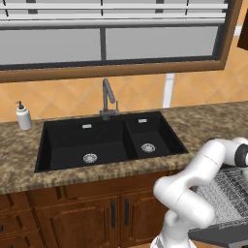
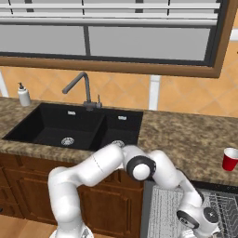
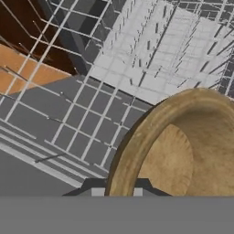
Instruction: Pick up the cup and bowl from the counter, place them in the dishwasher, and close the dishwasher door.
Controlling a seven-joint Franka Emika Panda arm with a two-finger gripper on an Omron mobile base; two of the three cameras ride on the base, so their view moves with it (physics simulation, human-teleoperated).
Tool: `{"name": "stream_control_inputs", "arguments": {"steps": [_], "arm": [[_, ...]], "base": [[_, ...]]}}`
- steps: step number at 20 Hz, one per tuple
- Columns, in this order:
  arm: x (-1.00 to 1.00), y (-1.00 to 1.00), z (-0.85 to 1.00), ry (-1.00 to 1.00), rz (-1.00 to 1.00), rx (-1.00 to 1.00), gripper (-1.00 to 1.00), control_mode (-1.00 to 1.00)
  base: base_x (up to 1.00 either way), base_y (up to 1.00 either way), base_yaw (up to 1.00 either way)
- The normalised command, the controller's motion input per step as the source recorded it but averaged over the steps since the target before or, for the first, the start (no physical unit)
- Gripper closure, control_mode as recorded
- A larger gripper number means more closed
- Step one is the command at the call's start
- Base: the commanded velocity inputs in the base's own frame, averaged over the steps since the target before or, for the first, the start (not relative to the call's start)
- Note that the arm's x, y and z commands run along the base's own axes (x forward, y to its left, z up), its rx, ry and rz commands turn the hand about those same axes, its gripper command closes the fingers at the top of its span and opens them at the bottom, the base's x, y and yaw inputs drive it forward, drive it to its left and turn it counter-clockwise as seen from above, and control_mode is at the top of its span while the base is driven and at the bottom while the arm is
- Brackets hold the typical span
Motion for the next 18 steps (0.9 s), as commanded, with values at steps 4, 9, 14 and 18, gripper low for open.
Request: {"name": "stream_control_inputs", "arguments": {"steps": [4, 9, 14, 18], "arm": [[0.03, 0.06, -0.36, -0.02, 0.00, 0.00, 1.00, -1.00], [0.32, 0.00, -0.03, -0.06, 0.00, 0.01, 1.00, -1.00], [0.41, 0.00, -0.14, -0.01, 0.00, 0.00, 1.00, -1.00], [0.30, 0.00, -0.54, 0.00, 0.00, 0.00, 1.00, -1.00]], "base": [[0.00, 0.00, 0.00], [0.00, 0.00, 0.00], [0.00, 0.00, 0.00], [0.00, 0.00, 0.00]]}}
